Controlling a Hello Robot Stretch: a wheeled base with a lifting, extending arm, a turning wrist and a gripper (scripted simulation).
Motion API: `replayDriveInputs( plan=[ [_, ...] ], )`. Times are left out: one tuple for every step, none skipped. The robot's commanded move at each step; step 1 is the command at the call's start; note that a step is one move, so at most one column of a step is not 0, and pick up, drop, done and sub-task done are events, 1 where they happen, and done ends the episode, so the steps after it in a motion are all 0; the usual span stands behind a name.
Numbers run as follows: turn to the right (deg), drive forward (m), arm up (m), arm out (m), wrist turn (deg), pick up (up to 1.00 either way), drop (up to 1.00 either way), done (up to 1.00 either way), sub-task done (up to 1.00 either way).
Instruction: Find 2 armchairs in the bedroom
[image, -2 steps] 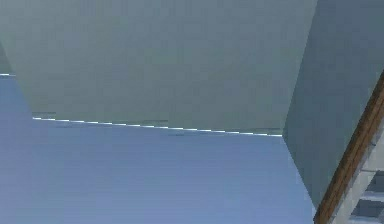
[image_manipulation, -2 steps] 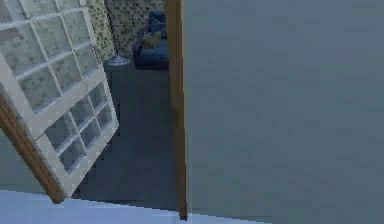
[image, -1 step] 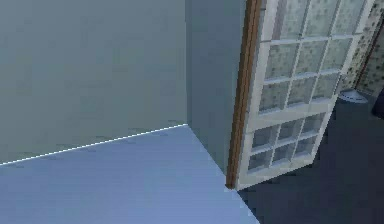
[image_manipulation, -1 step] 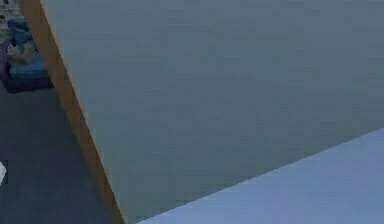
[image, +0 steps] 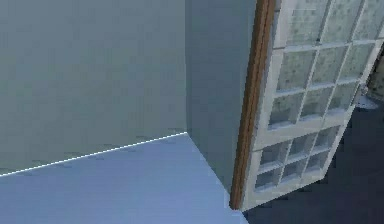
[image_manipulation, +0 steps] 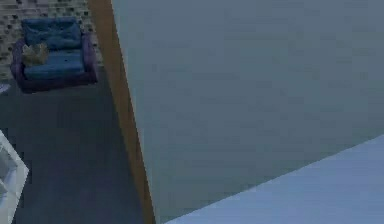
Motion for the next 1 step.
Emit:
replayDriveInputs(
  plan=[
    [36.0, 0.0, 0.0, 0.0, 0.0, 0.0, 0.0, 0.0, 0.0]
  ],
)
